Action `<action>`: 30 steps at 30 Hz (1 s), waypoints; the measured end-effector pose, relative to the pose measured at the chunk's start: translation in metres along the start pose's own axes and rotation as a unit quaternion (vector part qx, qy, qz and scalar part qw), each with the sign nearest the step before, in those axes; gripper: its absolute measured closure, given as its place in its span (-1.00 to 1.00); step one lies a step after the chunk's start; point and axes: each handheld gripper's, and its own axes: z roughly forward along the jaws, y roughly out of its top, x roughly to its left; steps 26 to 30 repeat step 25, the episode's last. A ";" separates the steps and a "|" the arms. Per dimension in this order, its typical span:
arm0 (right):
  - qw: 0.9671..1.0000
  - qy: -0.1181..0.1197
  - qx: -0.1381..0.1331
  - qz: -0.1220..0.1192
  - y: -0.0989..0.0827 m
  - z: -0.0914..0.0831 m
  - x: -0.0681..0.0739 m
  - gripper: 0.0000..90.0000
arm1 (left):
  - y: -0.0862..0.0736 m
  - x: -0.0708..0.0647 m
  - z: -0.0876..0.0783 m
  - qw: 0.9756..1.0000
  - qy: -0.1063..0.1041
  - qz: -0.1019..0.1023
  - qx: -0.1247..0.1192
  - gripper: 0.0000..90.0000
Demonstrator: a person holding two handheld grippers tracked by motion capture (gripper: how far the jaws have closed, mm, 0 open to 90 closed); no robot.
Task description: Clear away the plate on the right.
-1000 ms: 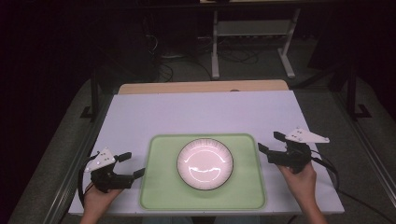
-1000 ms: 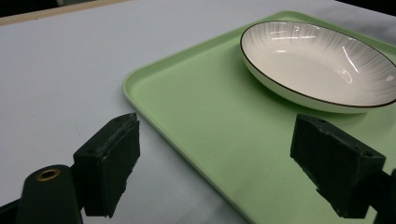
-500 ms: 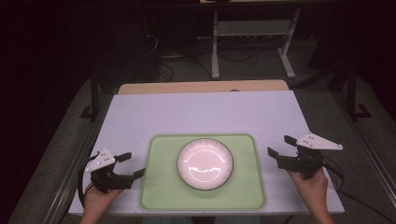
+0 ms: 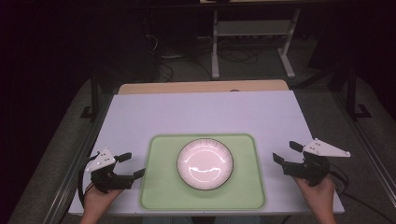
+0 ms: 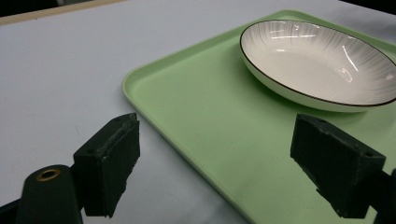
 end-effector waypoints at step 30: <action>1.000 -0.009 0.008 0.000 -0.017 -0.006 0.006 -0.55 | 0.001 -0.001 0.002 1.000 -0.001 0.012 0.008 -0.65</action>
